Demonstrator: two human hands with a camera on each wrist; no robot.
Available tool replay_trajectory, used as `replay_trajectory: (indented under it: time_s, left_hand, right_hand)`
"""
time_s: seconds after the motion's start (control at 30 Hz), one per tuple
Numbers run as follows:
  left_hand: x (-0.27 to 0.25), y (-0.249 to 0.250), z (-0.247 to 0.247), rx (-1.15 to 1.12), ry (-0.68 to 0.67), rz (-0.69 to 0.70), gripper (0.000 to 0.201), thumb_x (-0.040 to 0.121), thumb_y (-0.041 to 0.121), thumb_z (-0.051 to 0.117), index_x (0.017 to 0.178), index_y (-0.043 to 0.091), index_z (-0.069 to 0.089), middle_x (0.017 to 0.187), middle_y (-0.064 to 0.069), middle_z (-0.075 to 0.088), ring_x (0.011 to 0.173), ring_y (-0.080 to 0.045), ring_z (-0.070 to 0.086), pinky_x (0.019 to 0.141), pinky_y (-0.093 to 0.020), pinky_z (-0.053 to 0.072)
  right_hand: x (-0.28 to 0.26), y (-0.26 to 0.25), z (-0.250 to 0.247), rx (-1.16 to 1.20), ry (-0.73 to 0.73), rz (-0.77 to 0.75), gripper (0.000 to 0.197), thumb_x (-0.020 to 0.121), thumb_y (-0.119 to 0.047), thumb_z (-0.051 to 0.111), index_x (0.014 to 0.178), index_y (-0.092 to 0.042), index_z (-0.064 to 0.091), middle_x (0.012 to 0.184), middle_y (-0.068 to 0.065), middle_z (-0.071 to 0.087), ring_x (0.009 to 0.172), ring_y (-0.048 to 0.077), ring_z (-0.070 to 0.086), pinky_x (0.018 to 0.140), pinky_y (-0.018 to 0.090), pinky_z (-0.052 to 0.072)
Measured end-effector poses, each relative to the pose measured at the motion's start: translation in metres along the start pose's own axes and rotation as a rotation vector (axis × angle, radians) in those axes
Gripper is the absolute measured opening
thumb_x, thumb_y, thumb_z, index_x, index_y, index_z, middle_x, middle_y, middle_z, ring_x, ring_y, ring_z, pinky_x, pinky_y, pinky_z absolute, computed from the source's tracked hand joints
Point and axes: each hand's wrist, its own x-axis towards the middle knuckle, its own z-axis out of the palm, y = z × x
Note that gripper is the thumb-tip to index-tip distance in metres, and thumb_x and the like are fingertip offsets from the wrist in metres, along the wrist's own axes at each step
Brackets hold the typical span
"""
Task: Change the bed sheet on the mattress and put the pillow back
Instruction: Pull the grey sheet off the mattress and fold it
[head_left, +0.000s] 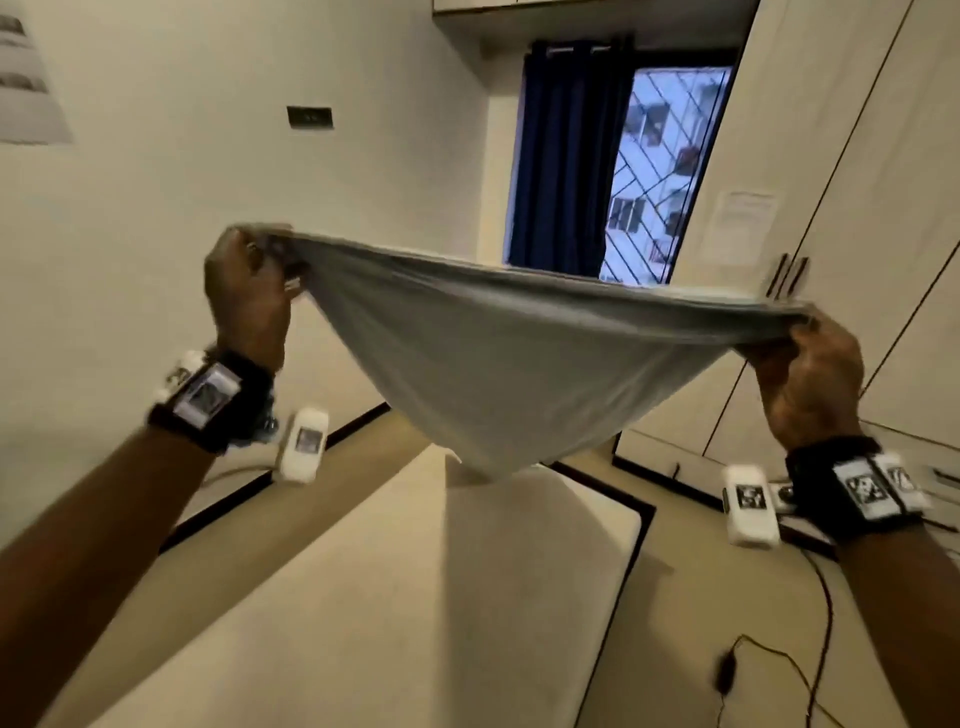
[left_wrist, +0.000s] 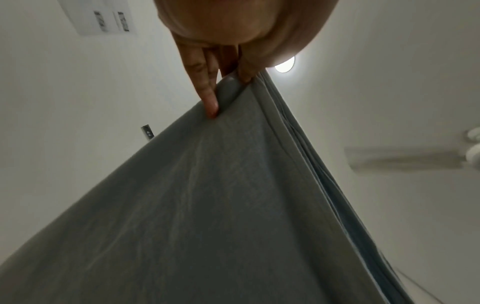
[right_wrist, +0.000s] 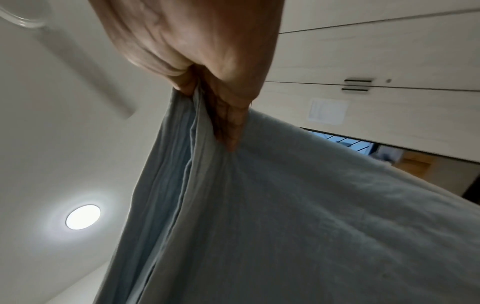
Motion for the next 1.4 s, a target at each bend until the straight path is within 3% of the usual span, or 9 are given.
replay_trajectory:
  time_s: [0.13,0.27,0.33,0.5,0.67,0.87,1.03,1.23,1.4]
  left_hand:
    - [-0.12,-0.025,-0.085,0.337,-0.016,0.042,0.017,0.102,0.02,0.053,0.113,0.024,0.065,0.112,-0.003,0.072,0.092,-0.032,0.073,0.058,-0.043,0.061]
    - [-0.23,-0.029,-0.142,0.402,-0.091,-0.057,0.016,0.107,0.019,0.048,0.115,0.016,0.061,0.103,-0.011,0.068,0.061,-0.026,0.071,0.041,-0.034,0.052]
    - [-0.274,-0.035,-0.16,0.371,-0.122,-0.18,0.016,0.107,0.023,0.043,0.115,0.015,0.055,0.098,-0.017,0.065,0.056,-0.031,0.071,0.038,-0.036,0.052]
    - [-0.345,-0.058,-0.183,0.286,-0.142,-0.439,0.017,0.108,0.02,0.037,0.111,0.021,0.054,0.104,-0.015,0.069,0.083,-0.035,0.075,0.071,-0.047,0.064]
    - [-0.359,-0.069,-0.204,0.292,-0.335,-0.528,0.009,0.1,0.012,0.059,0.104,0.016,0.066,0.101,-0.013,0.073,0.091,-0.034,0.073,0.08,-0.046,0.063]
    - [-0.363,-0.068,-0.221,0.72,-0.659,-0.372,0.032,0.066,0.014,0.077,0.095,0.026,0.069,0.085,0.012,0.074,0.074,0.0,0.071,0.066,-0.012,0.05]
    - [-0.373,-0.087,-0.249,0.724,-0.694,-0.413,0.011,0.066,0.016,0.067,0.066,0.015,0.057,0.079,0.01,0.075,0.078,-0.007,0.072,0.065,-0.026,0.049]
    - [-0.39,-0.109,-0.276,0.885,-0.753,-0.47,0.032,0.067,0.003,0.064,0.068,0.029,0.046,0.055,0.008,0.065,0.05,-0.004,0.063,0.048,-0.029,0.049]
    - [-0.376,-0.132,-0.26,1.064,-0.951,-0.426,0.026,0.06,0.021,0.053,0.077,0.035,0.039,0.05,0.009,0.059,0.049,-0.015,0.057,0.046,-0.032,0.044]
  right_hand:
    - [-0.117,0.026,-0.054,-0.101,0.152,0.111,0.036,0.099,-0.001,0.034,0.127,0.014,0.052,0.099,0.005,0.069,0.099,0.02,0.067,0.095,0.043,0.056]
    - [-0.219,0.037,-0.089,-0.337,0.223,0.181,0.027,0.105,-0.002,0.04,0.11,-0.007,0.066,0.085,-0.012,0.074,0.081,0.001,0.07,0.069,0.014,0.057]
    - [-0.254,0.049,-0.109,-0.395,0.227,0.185,0.027,0.103,-0.009,0.046,0.101,-0.018,0.071,0.087,-0.009,0.074,0.075,0.004,0.068,0.061,0.013,0.055]
    - [-0.3,0.085,-0.145,-0.417,0.26,0.289,0.03,0.097,-0.028,0.053,0.11,-0.007,0.071,0.106,0.014,0.073,0.088,0.014,0.07,0.075,0.028,0.061]
    - [-0.317,0.104,-0.163,-0.474,0.287,0.406,0.028,0.105,-0.009,0.045,0.121,0.0,0.065,0.115,0.026,0.067,0.091,0.024,0.067,0.07,0.026,0.06]
    - [-0.326,0.108,-0.178,-0.752,0.176,0.413,0.029,0.1,-0.002,0.041,0.107,-0.012,0.067,0.098,0.016,0.07,0.091,0.035,0.068,0.075,0.043,0.062]
    - [-0.344,0.116,-0.203,-0.931,0.105,0.445,0.034,0.097,-0.003,0.042,0.101,-0.022,0.07,0.097,0.008,0.072,0.091,0.031,0.069,0.084,0.056,0.058]
    - [-0.34,0.105,-0.188,-0.84,0.043,0.623,0.035,0.08,0.024,0.054,0.092,0.001,0.077,0.083,0.012,0.077,0.082,0.026,0.072,0.064,0.018,0.059]
    - [-0.315,0.135,-0.193,-1.096,-0.051,0.592,0.04,0.074,0.017,0.071,0.077,-0.022,0.079,0.072,0.002,0.076,0.071,0.024,0.073,0.069,0.036,0.061]
